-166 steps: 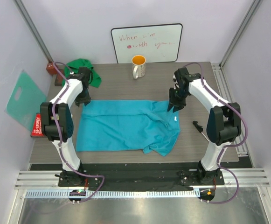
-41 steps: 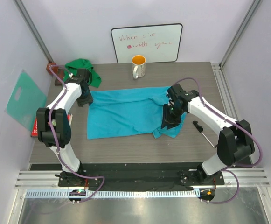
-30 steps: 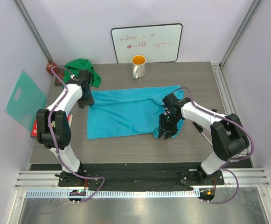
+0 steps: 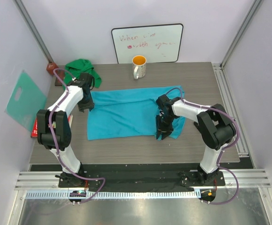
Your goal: Fold and stack the t-shirts
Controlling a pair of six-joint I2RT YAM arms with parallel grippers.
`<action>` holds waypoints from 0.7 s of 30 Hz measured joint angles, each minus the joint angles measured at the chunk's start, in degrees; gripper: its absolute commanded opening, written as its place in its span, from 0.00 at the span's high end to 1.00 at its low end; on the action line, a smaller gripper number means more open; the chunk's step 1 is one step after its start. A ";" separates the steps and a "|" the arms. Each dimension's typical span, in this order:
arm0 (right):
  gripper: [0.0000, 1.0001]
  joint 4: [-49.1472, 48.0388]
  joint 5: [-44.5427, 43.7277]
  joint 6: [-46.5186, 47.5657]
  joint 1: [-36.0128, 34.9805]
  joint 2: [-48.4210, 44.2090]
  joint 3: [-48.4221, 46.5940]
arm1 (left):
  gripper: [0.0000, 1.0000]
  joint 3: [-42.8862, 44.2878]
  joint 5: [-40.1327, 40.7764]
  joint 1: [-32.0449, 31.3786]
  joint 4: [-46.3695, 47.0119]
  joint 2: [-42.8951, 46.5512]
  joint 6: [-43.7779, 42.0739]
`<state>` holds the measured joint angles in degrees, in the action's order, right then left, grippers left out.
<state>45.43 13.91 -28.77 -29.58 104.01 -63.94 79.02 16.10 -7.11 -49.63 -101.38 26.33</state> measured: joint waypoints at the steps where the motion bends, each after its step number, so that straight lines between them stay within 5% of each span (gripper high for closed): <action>1: 0.75 0.17 -0.15 0.11 0.00 0.04 -0.04 | 0.63 0.00 -0.02 0.00 0.02 0.00 0.02; 5: 0.92 1.44 -0.94 0.59 0.00 0.17 -0.66 | 0.62 0.00 -0.02 0.00 0.04 0.00 0.02; 21: 0.88 20.57 -5.18 4.72 0.00 -4.81 -14.14 | 0.63 -1.60 -0.42 -0.04 1.64 0.00 0.24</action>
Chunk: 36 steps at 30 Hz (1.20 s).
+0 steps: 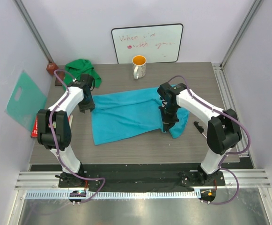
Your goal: Fold and stack the t-shirts
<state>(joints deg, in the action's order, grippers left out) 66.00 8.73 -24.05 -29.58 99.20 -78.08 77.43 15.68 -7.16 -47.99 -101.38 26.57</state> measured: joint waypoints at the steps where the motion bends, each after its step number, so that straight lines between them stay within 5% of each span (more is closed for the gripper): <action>1: 0.87 1.53 0.00 0.20 0.00 -0.09 -0.96 | 0.63 0.00 -0.22 -0.07 0.22 -0.02 0.02; 14: 0.80 9.42 -1.55 2.95 0.02 5.60 -17.42 | 0.62 0.09 -1.18 -1.40 1.68 -1.33 0.00; 27: 0.54 1.99 -3.34 4.70 0.07 27.39 -26.93 | 0.62 0.04 -1.31 -1.40 1.95 -1.31 -1.55; 30: 0.58 0.39 -5.35 4.44 0.07 23.76 -24.00 | 0.63 -0.61 -1.33 -1.40 2.10 -1.07 -1.75; 36: 0.52 -2.19 -10.58 0.68 0.33 0.70 -3.50 | 0.63 -1.95 -2.23 -1.40 2.08 -0.98 -1.73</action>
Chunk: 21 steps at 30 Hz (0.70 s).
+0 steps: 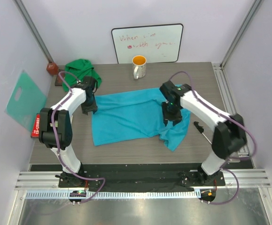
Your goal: Fold and stack the t-shirts
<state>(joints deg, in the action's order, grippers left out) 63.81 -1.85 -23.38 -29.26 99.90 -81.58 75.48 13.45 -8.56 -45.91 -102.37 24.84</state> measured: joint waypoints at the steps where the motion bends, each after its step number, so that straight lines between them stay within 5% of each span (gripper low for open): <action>1: 0.52 -0.37 -0.87 -1.31 0.22 -5.16 3.87 | 0.63 0.00 -0.22 0.00 0.09 0.00 0.02; 5: 0.52 -0.52 -1.25 -5.11 0.55 -15.56 12.94 | 0.64 0.13 -1.49 0.00 0.09 -0.24 0.20; 21: 0.51 -8.66 4.85 -10.84 0.61 -17.57 32.50 | 0.63 0.68 -3.02 0.00 0.09 -1.44 0.22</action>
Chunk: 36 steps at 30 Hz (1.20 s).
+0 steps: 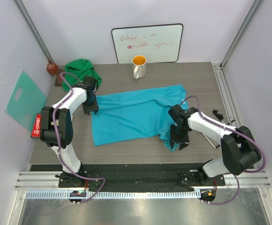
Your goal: Fold and stack the t-shirts
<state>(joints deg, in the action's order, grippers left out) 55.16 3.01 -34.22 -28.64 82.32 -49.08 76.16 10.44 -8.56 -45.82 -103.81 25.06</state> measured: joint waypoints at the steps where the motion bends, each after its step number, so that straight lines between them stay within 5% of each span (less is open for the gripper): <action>1: 0.51 -0.76 0.26 0.00 0.00 0.00 0.66 | 0.63 0.00 0.00 0.00 0.00 0.00 0.00; 14: 0.52 -6.82 1.60 0.87 0.00 4.70 1.73 | 0.63 0.00 0.39 0.00 -0.11 0.00 -0.07; 32: 0.78 -7.19 3.04 1.55 0.00 6.54 2.73 | 0.64 0.00 1.07 0.00 -0.28 0.09 -0.22; 34: 0.99 -7.13 3.10 1.57 0.00 6.47 2.69 | 0.64 0.00 1.09 0.00 -0.31 0.09 -0.22; 36: 0.99 -6.67 2.95 1.99 0.00 6.40 2.49 | 0.64 0.00 1.09 0.00 -0.28 0.09 -0.20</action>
<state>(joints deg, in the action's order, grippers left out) 48.49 5.96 -32.23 -28.64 88.73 -46.59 76.16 11.53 -8.56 -46.11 -103.72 24.86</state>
